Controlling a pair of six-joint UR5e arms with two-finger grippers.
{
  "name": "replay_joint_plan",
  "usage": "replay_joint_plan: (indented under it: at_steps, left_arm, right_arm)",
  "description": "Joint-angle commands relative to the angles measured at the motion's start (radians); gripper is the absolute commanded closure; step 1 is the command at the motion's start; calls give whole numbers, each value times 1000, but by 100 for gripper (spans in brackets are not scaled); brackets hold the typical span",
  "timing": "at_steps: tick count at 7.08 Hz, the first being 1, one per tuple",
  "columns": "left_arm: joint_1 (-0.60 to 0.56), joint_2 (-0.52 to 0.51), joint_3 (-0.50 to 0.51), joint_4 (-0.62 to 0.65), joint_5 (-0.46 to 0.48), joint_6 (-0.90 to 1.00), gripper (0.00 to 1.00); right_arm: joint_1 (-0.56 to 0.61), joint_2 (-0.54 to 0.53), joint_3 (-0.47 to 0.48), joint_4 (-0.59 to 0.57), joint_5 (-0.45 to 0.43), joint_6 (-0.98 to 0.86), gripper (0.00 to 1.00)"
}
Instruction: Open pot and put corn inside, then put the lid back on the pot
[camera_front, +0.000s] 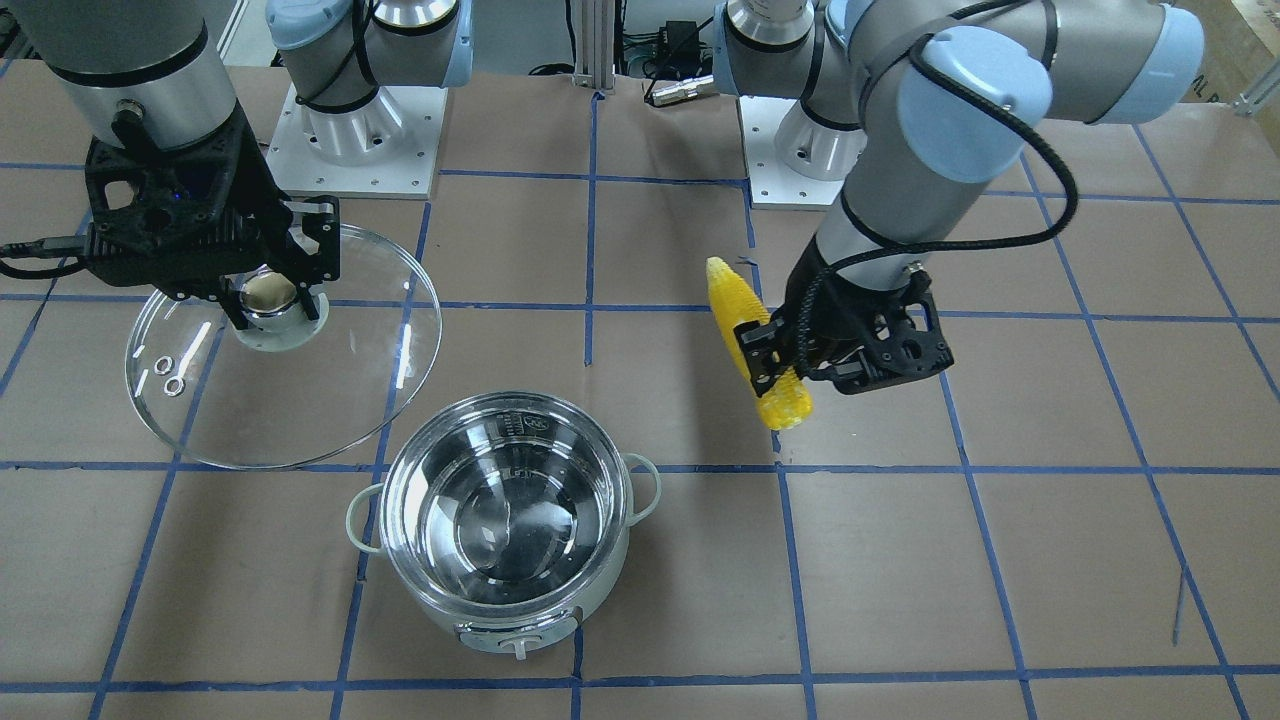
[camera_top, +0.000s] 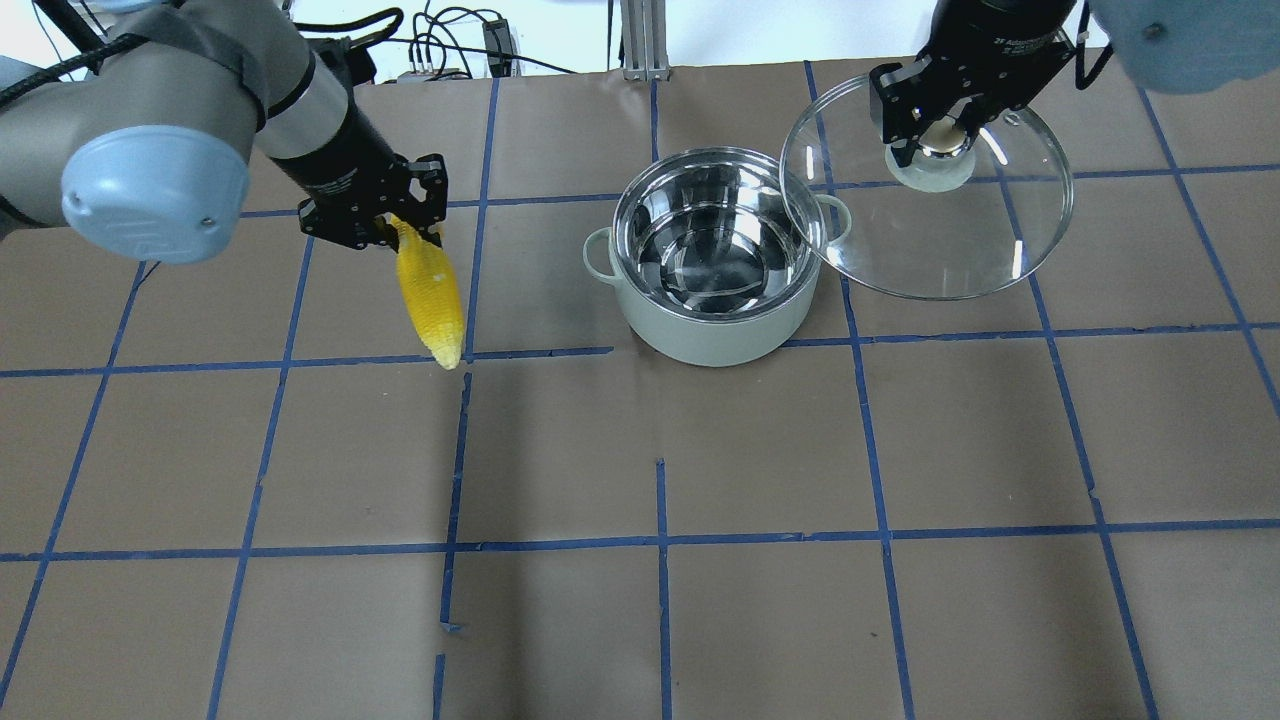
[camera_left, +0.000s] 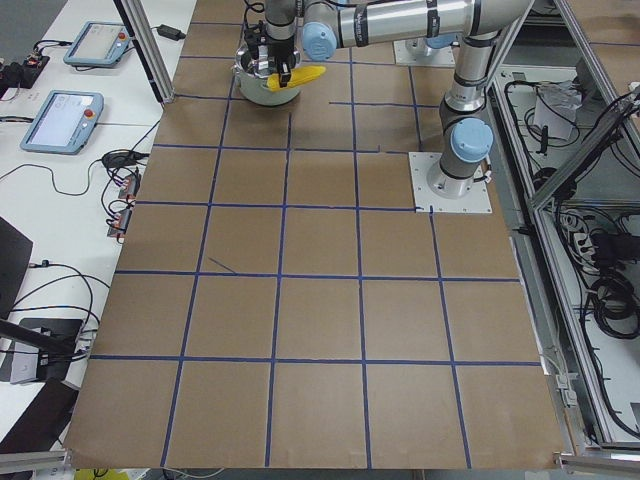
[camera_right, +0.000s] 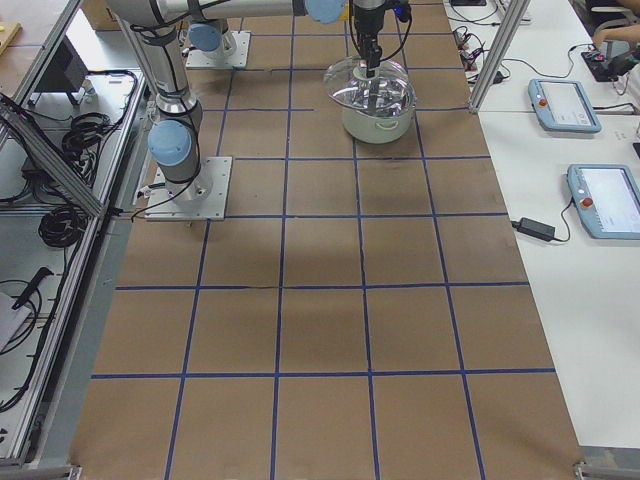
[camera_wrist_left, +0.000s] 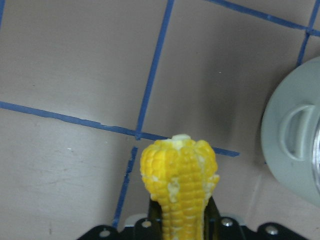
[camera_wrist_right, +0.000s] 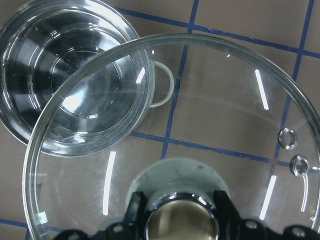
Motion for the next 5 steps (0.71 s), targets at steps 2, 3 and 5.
replay_joint_plan:
  at_steps: [2,3,5]
  left_arm:
    - [-113,-128,114,66,-32,-201,77]
    - [-150,-165,116,159,-68,-256,77]
    - [-183,-208,117,236,-95,-306,77]
  right_arm:
    - [0,3,1,0,1,0,78]
    - [0,1,2,0,1,0,78]
    - [0,1,2,0,1,0,78]
